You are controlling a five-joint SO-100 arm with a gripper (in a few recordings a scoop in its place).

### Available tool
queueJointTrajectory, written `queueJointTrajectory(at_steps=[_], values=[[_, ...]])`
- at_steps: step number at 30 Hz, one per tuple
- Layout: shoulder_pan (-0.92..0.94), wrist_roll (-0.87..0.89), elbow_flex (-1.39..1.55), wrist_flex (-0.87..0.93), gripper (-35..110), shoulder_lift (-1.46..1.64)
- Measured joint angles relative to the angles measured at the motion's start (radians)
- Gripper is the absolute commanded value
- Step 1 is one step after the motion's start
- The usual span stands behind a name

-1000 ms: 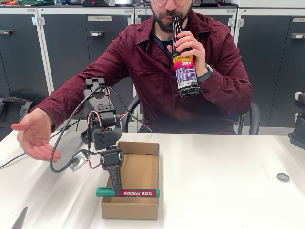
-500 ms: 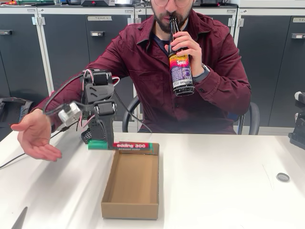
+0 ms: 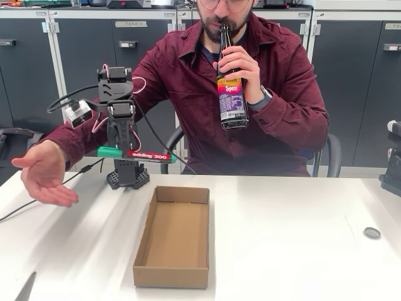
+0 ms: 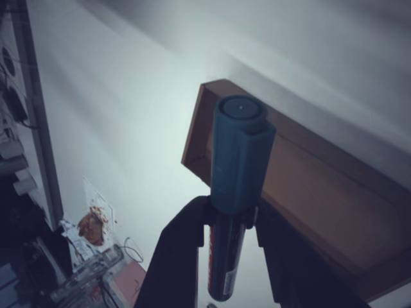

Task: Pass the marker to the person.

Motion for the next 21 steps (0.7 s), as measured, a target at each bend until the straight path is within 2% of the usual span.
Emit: queueJointTrajectory(at_steps=[6, 13, 21], values=[[0.264, -0.129, 0.074, -0.087, -5, 0.060], [0.543, -0.249, 0.120, -0.098, -5, 0.109], [0.733, -0.337, 0.304, -0.121, -5, 0.282]])
